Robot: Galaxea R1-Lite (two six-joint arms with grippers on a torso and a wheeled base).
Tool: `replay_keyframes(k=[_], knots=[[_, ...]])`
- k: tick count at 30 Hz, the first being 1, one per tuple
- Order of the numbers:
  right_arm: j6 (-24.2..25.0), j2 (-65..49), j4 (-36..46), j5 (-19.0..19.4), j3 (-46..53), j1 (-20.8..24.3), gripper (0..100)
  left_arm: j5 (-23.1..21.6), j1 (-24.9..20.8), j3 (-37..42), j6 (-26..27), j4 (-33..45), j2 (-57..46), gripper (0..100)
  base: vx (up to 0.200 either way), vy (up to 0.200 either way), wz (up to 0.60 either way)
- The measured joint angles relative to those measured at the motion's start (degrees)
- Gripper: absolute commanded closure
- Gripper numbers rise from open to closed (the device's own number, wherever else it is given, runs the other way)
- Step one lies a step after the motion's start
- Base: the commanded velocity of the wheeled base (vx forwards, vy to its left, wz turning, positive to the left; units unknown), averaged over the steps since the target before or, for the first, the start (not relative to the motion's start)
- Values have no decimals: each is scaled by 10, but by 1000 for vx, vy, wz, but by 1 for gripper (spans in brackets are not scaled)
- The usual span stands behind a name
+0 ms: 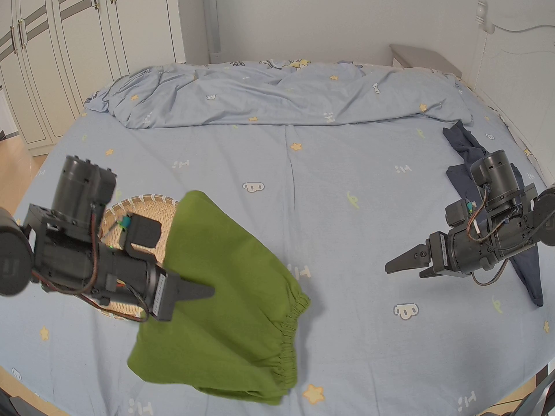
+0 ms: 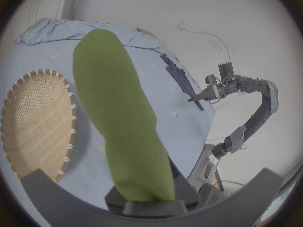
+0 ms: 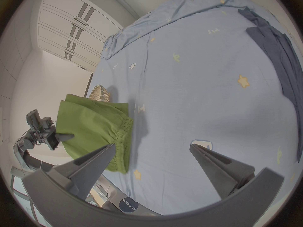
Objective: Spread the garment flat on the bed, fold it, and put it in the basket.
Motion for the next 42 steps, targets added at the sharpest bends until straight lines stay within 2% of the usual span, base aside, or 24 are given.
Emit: replay_keyframes(k=[4, 10, 17, 23, 32, 42], knots=[[0, -6, 0, 0, 1, -1, 0, 0, 43, -53, 56, 31, -18, 100, 0, 0, 0], [0, -18, 0, -1, 1, -4, 0, -15, 109, -93, 74, 3, -53, 100, 0, 0, 0], [1, -24, 0, -1, 2, 0, 0, -59, 175, -97, 63, -90, -69, 100, 0, 0, 0], [0, -26, 0, -1, 4, 0, 0, -79, 227, -96, 38, -131, -39, 100, 0, 0, 0], [0, -32, 0, -1, 6, 1, 0, -91, 309, -82, 17, -147, 64, 100, 0, 0, 0], [0, -43, 1, -1, 6, 9, 0, -88, 378, -30, 2, -148, 92, 100, 0, 0, 0]])
